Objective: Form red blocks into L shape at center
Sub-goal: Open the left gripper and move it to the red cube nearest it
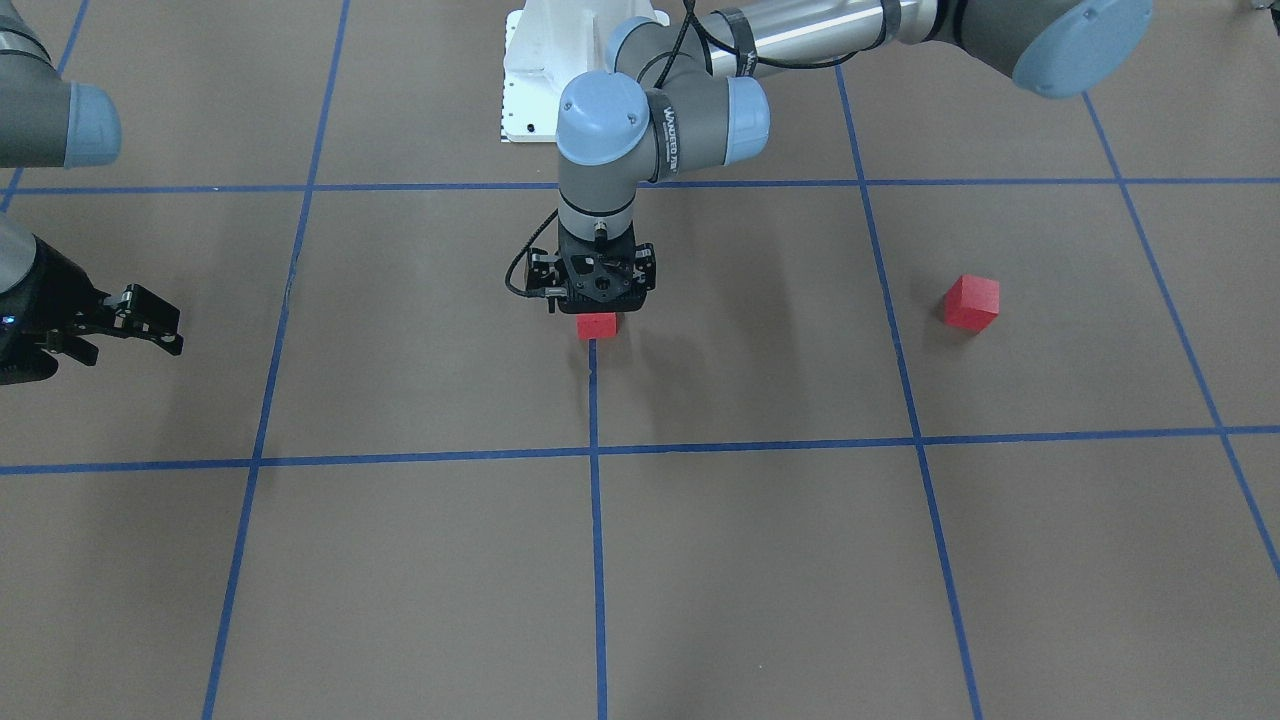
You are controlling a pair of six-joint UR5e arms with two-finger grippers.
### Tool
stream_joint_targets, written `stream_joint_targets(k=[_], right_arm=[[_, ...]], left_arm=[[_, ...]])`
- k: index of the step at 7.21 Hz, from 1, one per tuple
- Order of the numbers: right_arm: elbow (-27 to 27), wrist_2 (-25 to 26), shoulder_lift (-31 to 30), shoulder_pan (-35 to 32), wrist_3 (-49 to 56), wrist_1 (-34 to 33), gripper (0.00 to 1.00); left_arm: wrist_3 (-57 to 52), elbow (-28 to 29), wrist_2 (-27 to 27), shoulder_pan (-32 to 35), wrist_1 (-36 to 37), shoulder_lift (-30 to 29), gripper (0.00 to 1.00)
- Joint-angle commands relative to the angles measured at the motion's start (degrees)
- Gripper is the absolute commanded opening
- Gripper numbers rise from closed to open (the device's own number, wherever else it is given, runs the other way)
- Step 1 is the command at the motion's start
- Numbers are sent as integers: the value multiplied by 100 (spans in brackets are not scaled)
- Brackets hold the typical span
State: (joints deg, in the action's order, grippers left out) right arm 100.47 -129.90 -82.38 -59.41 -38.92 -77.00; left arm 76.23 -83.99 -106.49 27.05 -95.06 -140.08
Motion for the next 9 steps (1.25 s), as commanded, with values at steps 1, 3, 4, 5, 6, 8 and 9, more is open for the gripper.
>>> stream_joint_targets(k=[1,3,4,5,6,8,9], right_arm=[[25,0,3,-9,-2,44,100],[8,9,-6,0,-19,89,100],[33,9,-15,0,-28,89,100],[34,18,-24,0,-28,89,100],[60,9,-15,0,-28,97,100],[148,9,-24,0,-37,97,100],[139,9,-32,0,-37,89,100]], left_arm=[[-90,-1200,-29,263,207,835,100],[-1140,-2686,-282,746,111,2566,100],[-1833,-2936,-763,1210,102,3078,100],[-2570,-2956,-802,1467,-150,3640,100],[-3117,-2852,-855,1913,-901,4315,100],[-4548,-2282,-1523,2347,-1987,4980,100],[-5051,-2010,-1506,2366,-1998,4964,100]])
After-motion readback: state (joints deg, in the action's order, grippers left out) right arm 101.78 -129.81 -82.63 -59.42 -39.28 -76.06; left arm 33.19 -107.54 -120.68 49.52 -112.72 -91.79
